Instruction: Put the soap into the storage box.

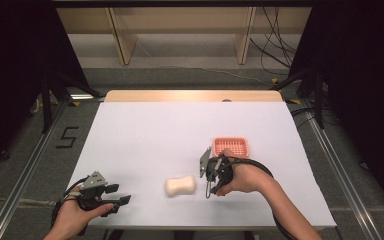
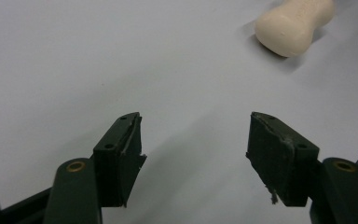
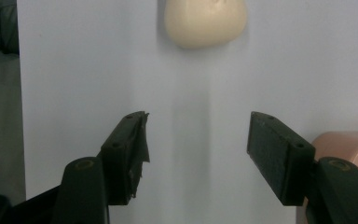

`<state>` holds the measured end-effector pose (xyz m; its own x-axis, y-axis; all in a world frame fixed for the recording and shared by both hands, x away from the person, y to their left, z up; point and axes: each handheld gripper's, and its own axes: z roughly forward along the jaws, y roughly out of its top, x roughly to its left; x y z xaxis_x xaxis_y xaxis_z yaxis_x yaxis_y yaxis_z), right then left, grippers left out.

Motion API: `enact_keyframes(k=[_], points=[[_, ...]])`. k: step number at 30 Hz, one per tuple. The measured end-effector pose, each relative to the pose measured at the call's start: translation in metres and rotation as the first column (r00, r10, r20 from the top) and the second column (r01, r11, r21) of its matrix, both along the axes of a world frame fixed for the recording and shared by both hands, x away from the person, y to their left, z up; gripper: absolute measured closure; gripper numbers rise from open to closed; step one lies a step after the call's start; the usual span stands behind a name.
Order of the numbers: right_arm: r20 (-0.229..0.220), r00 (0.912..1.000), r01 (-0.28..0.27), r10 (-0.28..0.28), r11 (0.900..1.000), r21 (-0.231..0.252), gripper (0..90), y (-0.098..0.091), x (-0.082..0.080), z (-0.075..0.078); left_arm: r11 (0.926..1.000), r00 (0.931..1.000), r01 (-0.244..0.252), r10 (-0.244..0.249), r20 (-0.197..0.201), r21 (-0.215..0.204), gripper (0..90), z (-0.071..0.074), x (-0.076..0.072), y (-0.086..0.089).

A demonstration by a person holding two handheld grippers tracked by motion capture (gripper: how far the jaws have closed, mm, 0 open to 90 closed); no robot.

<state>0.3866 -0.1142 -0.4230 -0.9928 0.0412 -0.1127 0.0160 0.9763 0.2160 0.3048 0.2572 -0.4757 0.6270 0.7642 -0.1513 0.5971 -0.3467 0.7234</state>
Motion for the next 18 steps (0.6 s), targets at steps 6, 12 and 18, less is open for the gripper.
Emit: enact_keyframes(k=[6,12,18], points=[[-0.005,0.9999,-0.015,0.015,0.9998,-0.014,37.7,0.013,0.004,0.001,0.9999,1.0,0.003,-0.003,0.004,-0.01,34.6,0.001,0.0,0.0],[-0.016,0.9979,-0.063,0.063,0.998,-0.005,36.8,0.026,0.01,0.0,1.0,1.0,0.007,-0.007,0.002,-0.005,34.6,0.001,0.0,0.001],[-0.06,0.9982,-0.011,0.01,0.9997,-0.023,36.7,0.04,0.012,0.001,1.0,1.0,0.007,-0.007,0.0,-0.003,34.6,0.001,0.0,0.001]])
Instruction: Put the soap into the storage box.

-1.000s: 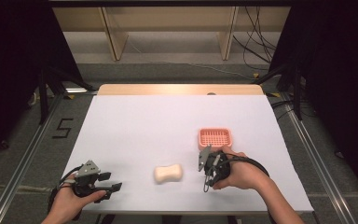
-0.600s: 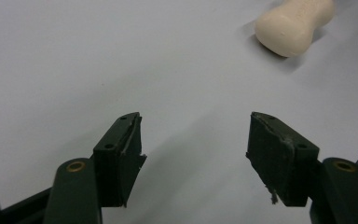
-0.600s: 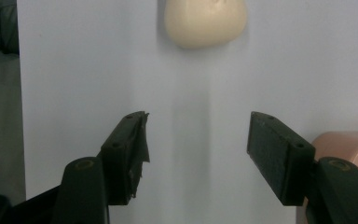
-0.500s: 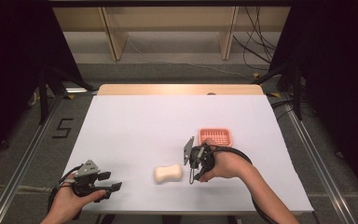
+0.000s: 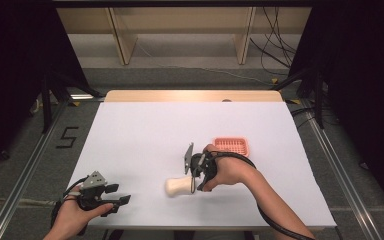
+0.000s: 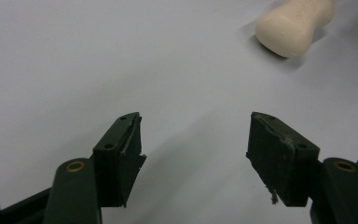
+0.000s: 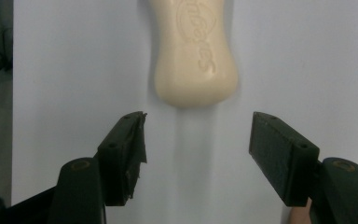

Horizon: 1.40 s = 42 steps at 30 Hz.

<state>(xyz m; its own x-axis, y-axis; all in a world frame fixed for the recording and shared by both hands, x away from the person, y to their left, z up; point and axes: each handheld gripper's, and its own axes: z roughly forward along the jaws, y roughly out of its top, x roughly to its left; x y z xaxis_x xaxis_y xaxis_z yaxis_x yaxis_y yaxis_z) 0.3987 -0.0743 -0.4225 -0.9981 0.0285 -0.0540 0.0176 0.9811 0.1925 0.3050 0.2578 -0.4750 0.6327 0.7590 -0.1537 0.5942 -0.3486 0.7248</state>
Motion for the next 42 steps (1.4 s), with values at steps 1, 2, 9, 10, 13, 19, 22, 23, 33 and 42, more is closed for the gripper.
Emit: enact_keyframes(k=[1,2,9,10,13,19,22,23,33,42], points=[[0.022,0.999,-0.038,0.038,0.9992,-0.01,36.7,0.002,0.003,0.0,1.0,1.0,0.0,0.0,0.001,-0.002,34.6,0.0,0.0,0.0],[0.016,0.9991,-0.039,0.039,0.9991,-0.016,36.7,0.005,0.004,0.001,1.0,1.0,-0.004,0.004,0.003,-0.008,34.6,0.0,0.0,0.0],[0.005,0.9977,-0.068,0.068,0.9976,-0.007,36.2,0.021,0.009,-0.003,0.9999,1.0,-0.008,0.008,0.003,-0.015,34.5,0.0,-0.001,0.0],[-0.011,0.9987,-0.05,0.049,0.9984,-0.026,36.2,0.022,0.008,-0.003,0.9999,1.0,-0.007,0.007,0.004,-0.014,34.5,0.0,-0.001,0.0],[-0.004,0.9967,-0.081,0.081,0.9964,-0.023,35.9,0.025,0.01,-0.004,0.9999,1.0,-0.007,0.007,0.004,-0.014,34.5,0.0,-0.001,0.0],[-0.019,0.9972,-0.073,0.073,0.9968,-0.033,35.9,0.035,0.011,-0.006,0.9999,1.0,-0.004,0.004,0.004,-0.013,34.5,0.0,0.0,0.0],[-0.021,0.9963,-0.084,0.084,0.9956,-0.04,35.9,0.038,0.012,-0.006,0.9999,1.0,-0.007,0.007,0.004,-0.015,34.5,0.0,-0.001,0.0],[-0.026,0.997,-0.074,0.073,0.9966,-0.037,36.0,0.04,0.012,-0.006,0.9999,1.0,-0.007,0.007,0.004,-0.015,34.5,0.0,-0.001,0.0],[-0.033,0.9922,-0.121,0.12,0.9914,-0.05,35.8,0.052,0.016,-0.011,0.9998,1.0,-0.007,0.007,0.003,-0.017,34.5,0.0,0.0,0.0],[-0.054,0.9926,-0.111,0.109,0.9925,-0.051,35.4,0.059,0.016,-0.015,0.9999,1.0,-0.002,0.002,0.003,-0.014,34.5,0.0,0.0,0.0]])
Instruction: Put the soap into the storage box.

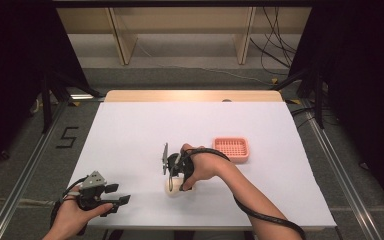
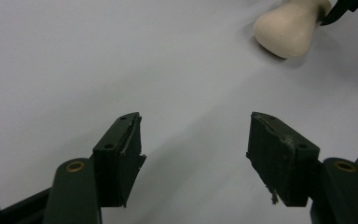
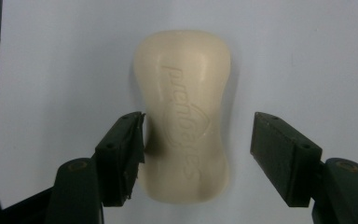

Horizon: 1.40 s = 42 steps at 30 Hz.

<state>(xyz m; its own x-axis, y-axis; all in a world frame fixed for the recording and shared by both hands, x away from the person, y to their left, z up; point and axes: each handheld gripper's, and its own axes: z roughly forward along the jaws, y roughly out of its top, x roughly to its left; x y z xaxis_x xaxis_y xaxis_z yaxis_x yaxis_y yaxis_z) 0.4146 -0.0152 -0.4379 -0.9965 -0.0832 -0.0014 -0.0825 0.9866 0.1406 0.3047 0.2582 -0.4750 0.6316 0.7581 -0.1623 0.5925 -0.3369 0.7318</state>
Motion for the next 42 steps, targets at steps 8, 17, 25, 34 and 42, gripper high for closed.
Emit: enact_keyframes(k=[8,17,25,34,42], points=[[-0.019,0.9998,-0.007,0.007,0.9998,-0.018,35.4,0.008,-0.001,-0.005,1.0,1.0,-0.002,0.002,0.001,-0.001,34.5,0.0,0.0,0.0],[-0.045,0.9974,-0.056,0.055,0.9985,-0.001,37.3,0.012,0.003,-0.018,0.9998,0.9999,-0.011,0.011,0.005,-0.016,34.5,0.0,0.0,0.0],[-0.061,0.9972,-0.044,0.043,0.9987,-0.025,41.3,0.013,0.004,-0.024,0.9998,0.9999,-0.012,0.012,0.003,-0.014,34.5,0.0,0.0,0.0],[-0.053,0.9976,-0.045,0.045,0.999,-0.001,49.2,0.013,0.003,-0.024,0.9998,0.9999,-0.012,0.012,0.001,-0.015,34.5,0.0,0.0,0.0],[-0.05,0.9987,0.011,-0.011,0.9999,-0.008,50.2,0.013,0.001,-0.024,0.9998,0.9999,-0.015,0.015,-0.008,-0.016,34.5,0.0,-0.001,0.0]])
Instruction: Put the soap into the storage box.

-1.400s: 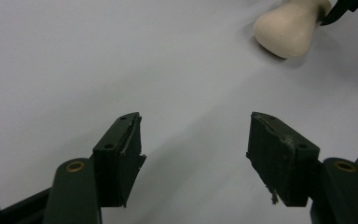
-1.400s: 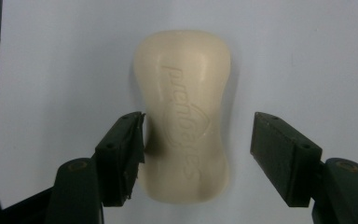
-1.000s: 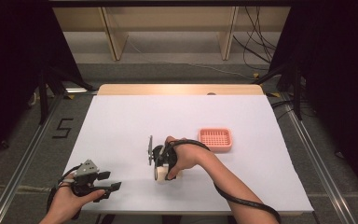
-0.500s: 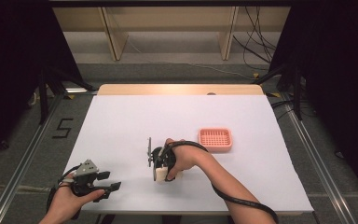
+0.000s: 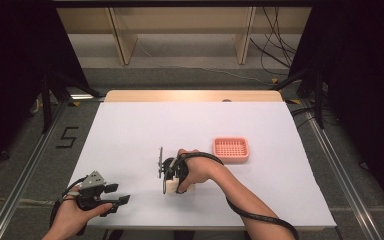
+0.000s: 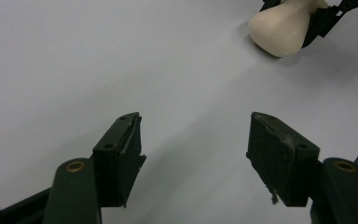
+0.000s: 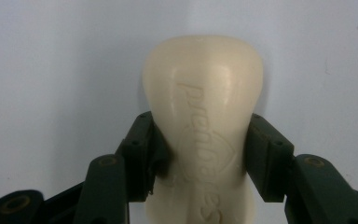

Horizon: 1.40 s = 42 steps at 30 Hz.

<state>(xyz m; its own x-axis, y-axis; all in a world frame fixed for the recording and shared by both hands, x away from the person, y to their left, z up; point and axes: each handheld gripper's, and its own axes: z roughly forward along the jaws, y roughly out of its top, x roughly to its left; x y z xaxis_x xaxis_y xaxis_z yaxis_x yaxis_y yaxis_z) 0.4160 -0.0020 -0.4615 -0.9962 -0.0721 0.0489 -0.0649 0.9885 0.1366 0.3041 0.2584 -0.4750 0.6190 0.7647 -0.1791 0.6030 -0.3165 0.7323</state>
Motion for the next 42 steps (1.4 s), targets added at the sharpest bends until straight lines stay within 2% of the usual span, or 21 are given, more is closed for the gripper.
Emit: enact_keyframes(k=[2,3,5,7,8,13,14,18,19,24,27,28,29,30,32,33,34,36,37,41,42], points=[[0.003,0.9999,-0.01,0.01,0.9999,-0.012,50.3,0.001,0.001,0.001,1.0,0.9999,0.003,-0.003,0.011,0.002,34.5,0.0,0.0,0.0],[0.021,0.9998,0.009,-0.008,0.9996,-0.028,50.3,0.001,0.001,0.003,1.0,0.9999,0.005,-0.005,0.01,0.001,34.5,0.0,0.0,0.0],[0.016,0.9998,0.013,-0.013,0.9996,-0.023,50.3,0.001,0.001,0.003,1.0,0.9999,0.004,-0.004,0.011,0.001,34.5,0.0,0.0,0.0],[0.001,0.9988,0.049,-0.049,0.9985,-0.024,50.4,-0.001,0.0,0.003,1.0,0.9999,0.007,-0.007,0.011,0.005,34.5,0.0,0.0,0.001],[0.009,0.9994,0.035,-0.035,0.9992,-0.02,50.4,0.0,0.001,0.004,1.0,0.9999,0.004,-0.004,0.011,0.001,34.5,0.0,0.0,0.0],[0.007,0.9987,0.05,-0.05,0.9987,-0.008,50.5,-0.003,0.002,0.007,1.0,0.9999,0.004,-0.004,0.01,0.0,34.5,0.0,0.001,0.0],[-0.001,0.9977,0.068,-0.068,0.9976,-0.012,50.5,-0.005,0.002,0.009,0.9999,0.9999,0.011,-0.011,0.008,0.012,34.5,0.0,0.001,0.001],[0.011,0.9978,0.065,-0.065,0.9977,-0.021,50.5,-0.007,0.003,0.01,0.9999,1.0,0.005,-0.005,0.007,0.01,34.5,0.0,0.0,0.0],[0.006,0.9954,0.096,-0.096,0.9949,-0.032,50.6,-0.007,0.001,0.011,0.9999,0.9999,0.011,-0.011,0.008,0.009,34.5,0.0,0.0,0.001],[-0.001,0.9976,0.069,-0.069,0.9973,-0.026,50.6,-0.01,0.005,0.01,0.9999,0.9999,0.01,-0.01,-0.002,0.013,34.5,0.0,0.0,0.001],[0.011,0.9967,0.081,-0.081,0.9963,-0.028,50.6,-0.012,0.006,0.012,0.9999,1.0,0.005,-0.005,0.001,0.01,34.5,0.0,0.0,0.0],[0.01,0.9955,0.094,-0.094,0.995,-0.033,50.6,-0.012,0.005,0.012,0.9995,0.9999,0.006,-0.007,0.009,0.03,34.5,0.001,0.0,0.001],[0.007,0.9963,0.085,-0.085,0.9962,-0.02,50.6,-0.013,0.007,0.012,0.9996,0.9999,0.01,-0.01,0.01,0.027,34.5,0.001,0.001,0.001],[0.004,0.9909,0.135,-0.134,0.9903,-0.035,50.6,-0.013,0.003,0.015,0.9999,1.0,0.0,0.0,0.003,0.014,34.5,0.0,0.0,0.0],[0.006,0.9938,0.111,-0.111,0.9937,-0.01,50.6,-0.015,0.006,0.014,1.0,1.0,0.005,-0.005,0.002,0.006,34.5,0.0,0.0,0.0],[0.023,0.9968,0.077,-0.077,0.9969,0.016,50.6,-0.016,0.009,0.013,0.9998,1.0,0.006,-0.006,0.006,0.017,34.5,0.0,0.0,0.0],[0.006,0.9922,0.124,-0.124,0.9922,-0.003,50.6,-0.017,0.007,0.014,0.9999,1.0,0.003,-0.003,0.001,0.015,34.5,0.0,0.0,0.0],[0.001,0.9879,0.155,-0.155,0.9879,0.01,50.6,-0.02,0.005,0.016,0.9996,0.9999,0.007,-0.007,0.012,0.029,34.5,0.0,0.001,0.001],[0.011,0.9929,0.118,-0.118,0.992,0.046,50.6,-0.021,0.008,0.015,0.9996,0.9999,0.009,-0.009,0.01,0.028,34.5,0.0,0.001,0.001],[0.013,0.9942,0.105,-0.106,0.9909,0.084,50.6,-0.026,0.01,0.017,0.9995,0.9999,0.013,-0.014,0.007,0.029,34.5,0.0,0.001,0.001],[0.006,0.9919,0.126,-0.127,0.9869,0.101,50.6,-0.029,0.009,0.018,0.9998,0.9999,0.013,-0.013,0.007,0.013,34.5,0.0,0.001,0.0]])
